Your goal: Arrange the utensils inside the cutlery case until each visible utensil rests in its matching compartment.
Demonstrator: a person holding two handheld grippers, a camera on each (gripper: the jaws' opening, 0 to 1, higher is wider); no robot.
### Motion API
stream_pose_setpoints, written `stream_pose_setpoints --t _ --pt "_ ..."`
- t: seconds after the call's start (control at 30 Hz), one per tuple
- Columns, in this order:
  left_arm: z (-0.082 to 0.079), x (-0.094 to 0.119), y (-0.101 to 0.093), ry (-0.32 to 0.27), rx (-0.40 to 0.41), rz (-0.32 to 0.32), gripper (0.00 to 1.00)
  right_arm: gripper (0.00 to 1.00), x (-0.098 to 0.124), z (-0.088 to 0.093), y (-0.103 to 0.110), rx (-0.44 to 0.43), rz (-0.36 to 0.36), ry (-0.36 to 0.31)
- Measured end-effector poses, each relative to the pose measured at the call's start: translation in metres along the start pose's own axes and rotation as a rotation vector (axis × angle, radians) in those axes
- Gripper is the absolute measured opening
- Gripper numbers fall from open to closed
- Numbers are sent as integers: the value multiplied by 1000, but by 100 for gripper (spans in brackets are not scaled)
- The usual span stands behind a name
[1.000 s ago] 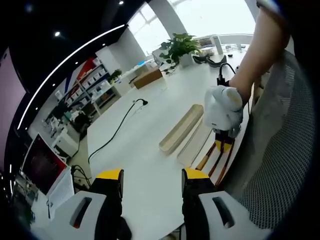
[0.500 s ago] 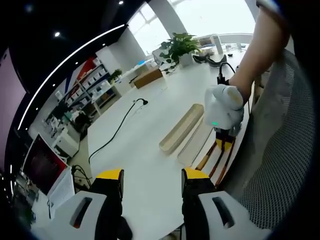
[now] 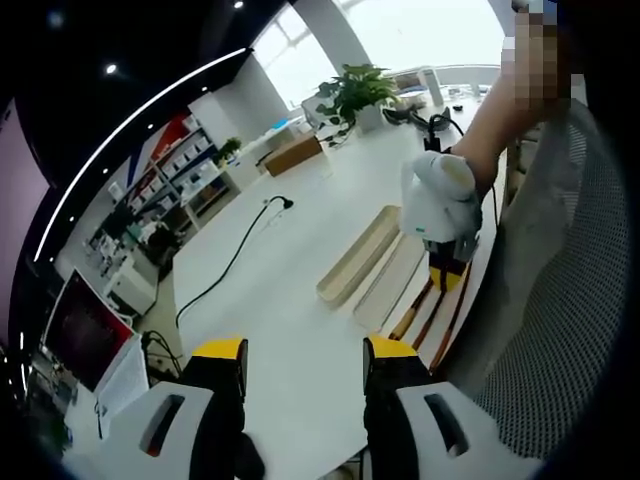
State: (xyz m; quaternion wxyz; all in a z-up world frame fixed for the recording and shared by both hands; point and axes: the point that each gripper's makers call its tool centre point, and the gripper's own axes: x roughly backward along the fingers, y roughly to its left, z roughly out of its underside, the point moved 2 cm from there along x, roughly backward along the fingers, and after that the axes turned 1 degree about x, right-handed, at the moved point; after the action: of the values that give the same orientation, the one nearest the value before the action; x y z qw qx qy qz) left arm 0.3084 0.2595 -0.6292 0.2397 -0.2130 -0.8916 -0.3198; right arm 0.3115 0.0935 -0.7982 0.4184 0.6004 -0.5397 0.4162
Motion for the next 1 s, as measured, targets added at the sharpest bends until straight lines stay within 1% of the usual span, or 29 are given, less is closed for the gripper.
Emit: stream_pose_setpoints --t 0.13,0.2,0.23,0.3,0.43,0.47,0.63,0.8,1.0 --pt "0 0 -1 1 -3 3 47 0 5 -2 0 -7 -1 -10" --pt "0 0 -1 2 -5 6 47 0 6 -2 1 -34 -16 -5" --pt "0 0 -1 2 -7 6 47 0 7 -3 0 -32 -10 -15" --pt "0 0 -2 2 -8 9 47 0 9 -5 1 -27 -19 -28" --pt "0 -1 -3 5 -13 14 47 0 13 -7 1 -53 -30 -50" --pt "0 -1 -3 6 -14 15 47 0 14 -8 0 -53 -28 -61" --pt "0 -1 -4 8 -14 16 47 0 18 -8 -1 -67 -30 -73" --pt "1 -1 -3 9 -12 15 47 0 25 -13 -4 -94 -35 -115" --pt "1 -2 -3 12 -14 16 47 0 31 -16 -9 -92 -16 -134"
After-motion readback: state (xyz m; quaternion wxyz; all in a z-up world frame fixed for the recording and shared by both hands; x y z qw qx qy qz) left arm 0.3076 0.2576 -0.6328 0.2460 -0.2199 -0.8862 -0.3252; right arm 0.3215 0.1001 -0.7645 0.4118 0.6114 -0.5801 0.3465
